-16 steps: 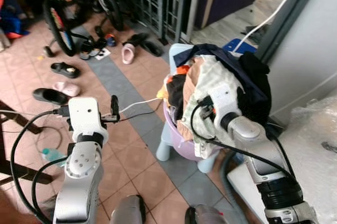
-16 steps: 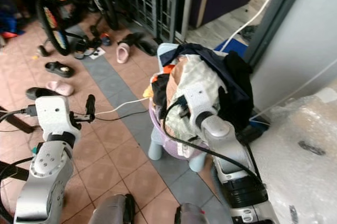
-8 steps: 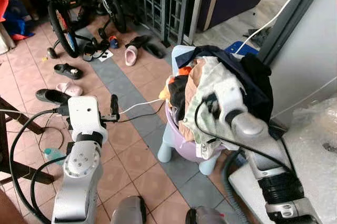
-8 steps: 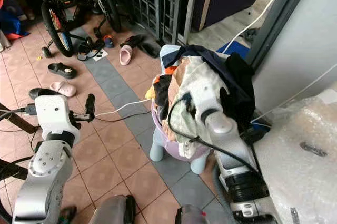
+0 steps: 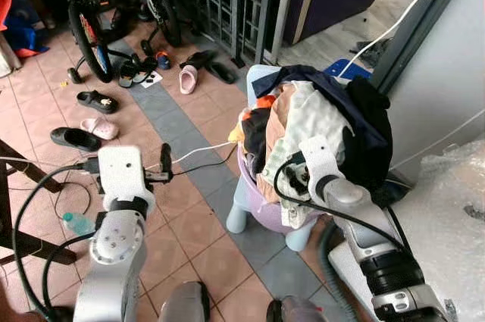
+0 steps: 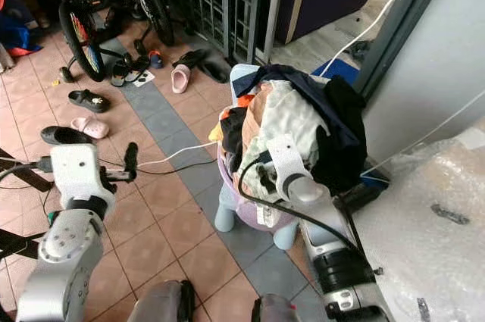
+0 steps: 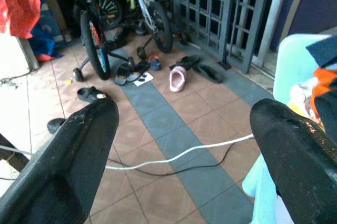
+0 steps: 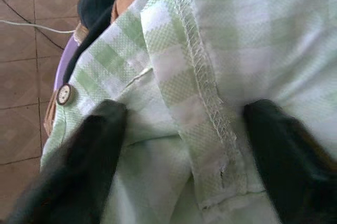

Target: Clothes washing

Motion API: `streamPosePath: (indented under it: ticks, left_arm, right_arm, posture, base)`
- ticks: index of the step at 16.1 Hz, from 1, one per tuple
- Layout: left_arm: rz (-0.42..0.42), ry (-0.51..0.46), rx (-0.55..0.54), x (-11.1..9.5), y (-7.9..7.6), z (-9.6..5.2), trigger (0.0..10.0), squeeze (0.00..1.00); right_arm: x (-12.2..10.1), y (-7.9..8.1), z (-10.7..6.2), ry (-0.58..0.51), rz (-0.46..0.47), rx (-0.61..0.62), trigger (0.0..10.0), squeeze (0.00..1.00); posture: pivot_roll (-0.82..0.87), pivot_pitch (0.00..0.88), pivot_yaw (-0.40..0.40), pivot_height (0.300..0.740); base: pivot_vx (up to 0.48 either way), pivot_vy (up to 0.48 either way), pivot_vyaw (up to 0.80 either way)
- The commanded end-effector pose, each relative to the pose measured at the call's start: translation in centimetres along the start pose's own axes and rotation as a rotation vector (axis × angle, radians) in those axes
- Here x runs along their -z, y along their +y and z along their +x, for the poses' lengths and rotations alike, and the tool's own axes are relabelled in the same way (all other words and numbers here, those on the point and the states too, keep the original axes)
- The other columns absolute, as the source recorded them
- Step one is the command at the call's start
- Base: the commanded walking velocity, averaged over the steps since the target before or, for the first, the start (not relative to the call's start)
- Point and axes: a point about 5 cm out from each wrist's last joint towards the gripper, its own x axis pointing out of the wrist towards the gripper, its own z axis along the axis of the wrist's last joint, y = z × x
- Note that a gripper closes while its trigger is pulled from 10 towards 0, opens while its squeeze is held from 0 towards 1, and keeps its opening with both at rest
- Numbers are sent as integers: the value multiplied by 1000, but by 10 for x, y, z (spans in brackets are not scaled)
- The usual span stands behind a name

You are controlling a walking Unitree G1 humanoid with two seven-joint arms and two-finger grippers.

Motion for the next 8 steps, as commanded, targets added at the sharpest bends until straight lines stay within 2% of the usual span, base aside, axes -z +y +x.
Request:
streamPosePath:
  ticks: [1,6,7,8]
  left_arm:
    - [13,-7,-16,-4,2,-2,10000,0]
    - [-11,-1,-38,-2,-3,-3,10000,0]
    - [-15,-3,-46,-3,-1,-4,10000,0]
    - [-15,-1,-45,-3,0,-5,10000,0]
  right_arm:
    - [-1,0,-1,12,18,-11,0,0]
    - [-4,2,2,46,28,-40,0,0]
    - [-10,1,1,54,106,-50,0,0]
    - [-13,2,0,51,113,-55,0,0]
  posture:
    - [88,131,-31,740]
    - [70,144,-56,740]
    - [66,142,-56,740]
    - [58,146,-56,740]
  base:
    - [0,0,0]
    - [0,0,0]
    - [0,0,0]
    - [0,0,0]
